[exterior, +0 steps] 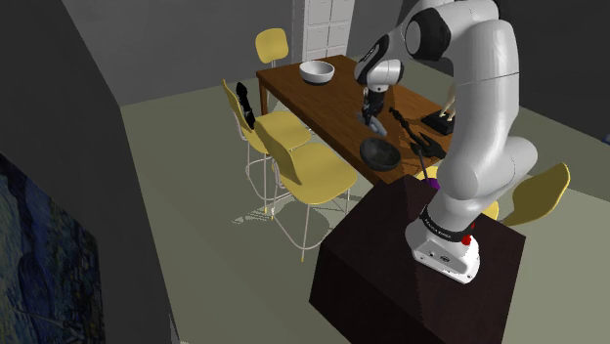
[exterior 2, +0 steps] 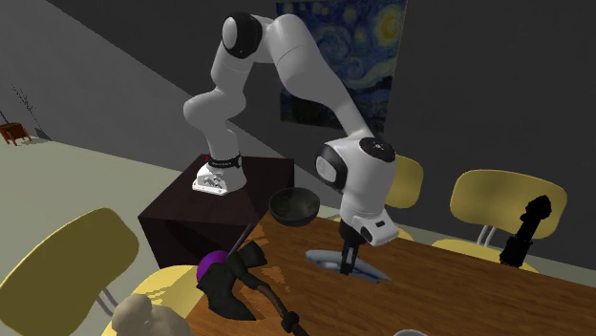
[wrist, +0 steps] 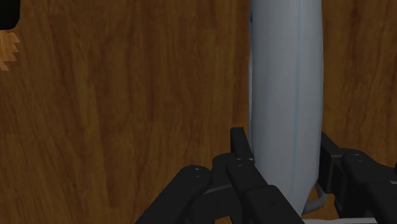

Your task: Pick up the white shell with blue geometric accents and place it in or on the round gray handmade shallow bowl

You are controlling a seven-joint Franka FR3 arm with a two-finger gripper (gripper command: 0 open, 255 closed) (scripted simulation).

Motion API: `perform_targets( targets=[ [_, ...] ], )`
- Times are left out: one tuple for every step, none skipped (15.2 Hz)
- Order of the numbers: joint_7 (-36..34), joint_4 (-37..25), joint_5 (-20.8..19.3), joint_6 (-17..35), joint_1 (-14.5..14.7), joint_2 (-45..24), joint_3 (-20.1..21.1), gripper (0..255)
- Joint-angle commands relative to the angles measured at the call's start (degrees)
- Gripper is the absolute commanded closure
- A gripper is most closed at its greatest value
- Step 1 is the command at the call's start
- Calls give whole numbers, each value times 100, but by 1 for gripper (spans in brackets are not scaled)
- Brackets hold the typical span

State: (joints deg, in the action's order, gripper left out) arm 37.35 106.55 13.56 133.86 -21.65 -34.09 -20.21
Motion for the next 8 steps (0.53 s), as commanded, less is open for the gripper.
perform_targets(
  targets=[
    [-25,8,-42,-94,25,101,-33,255],
    [-37,9,-64,-146,38,156,-50,255],
    [-50,8,-87,-199,50,210,-67,255],
    [-63,7,-110,-252,62,264,-84,255],
    [-75,4,-133,-306,74,317,-100,255],
    [-88,0,-156,-360,86,369,-116,255],
    [-101,-5,-179,-415,97,421,-132,255],
    [-114,-12,-202,-470,109,472,-147,255]
  ],
)
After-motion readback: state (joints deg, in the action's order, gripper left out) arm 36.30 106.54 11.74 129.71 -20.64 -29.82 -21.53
